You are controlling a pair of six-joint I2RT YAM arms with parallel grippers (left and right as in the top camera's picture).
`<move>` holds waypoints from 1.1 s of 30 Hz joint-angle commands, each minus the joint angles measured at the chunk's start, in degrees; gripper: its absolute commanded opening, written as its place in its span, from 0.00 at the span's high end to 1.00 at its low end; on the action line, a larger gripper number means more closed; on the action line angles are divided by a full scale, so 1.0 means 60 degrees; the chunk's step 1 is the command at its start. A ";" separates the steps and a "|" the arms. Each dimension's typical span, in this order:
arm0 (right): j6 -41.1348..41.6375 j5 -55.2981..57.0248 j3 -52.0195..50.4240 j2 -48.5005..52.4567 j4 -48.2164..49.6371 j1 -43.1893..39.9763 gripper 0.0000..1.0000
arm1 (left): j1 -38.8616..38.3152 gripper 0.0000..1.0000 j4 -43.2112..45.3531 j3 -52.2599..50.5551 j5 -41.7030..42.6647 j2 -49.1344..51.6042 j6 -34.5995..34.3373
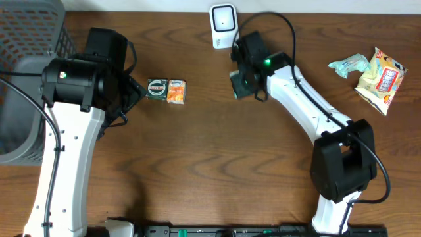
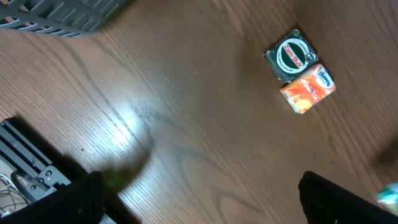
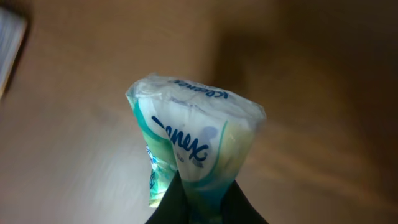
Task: Scan the item barcode
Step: 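Hold the Kleenex pack up against the scanner face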
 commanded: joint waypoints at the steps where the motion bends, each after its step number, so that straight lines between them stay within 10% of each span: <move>1: 0.0182 0.1916 0.0954 0.0040 0.0233 0.0022 0.90 | 0.0047 0.02 -0.0062 -0.0015 -0.0058 0.0022 -0.0055; 14: -0.2667 0.2830 0.6517 0.3665 0.0976 -0.0073 0.95 | 0.0047 0.02 -0.0062 -0.0015 -0.0058 0.0022 -0.0055; 22: -0.7005 0.3249 0.6539 0.4787 0.3446 0.0095 0.99 | 0.0047 0.02 -0.0062 -0.0015 -0.0058 0.0022 -0.0055; 33: -0.7380 0.3268 0.6528 0.4914 0.3249 0.0127 0.99 | 0.0047 0.02 -0.0062 -0.0015 -0.0058 0.0022 -0.0055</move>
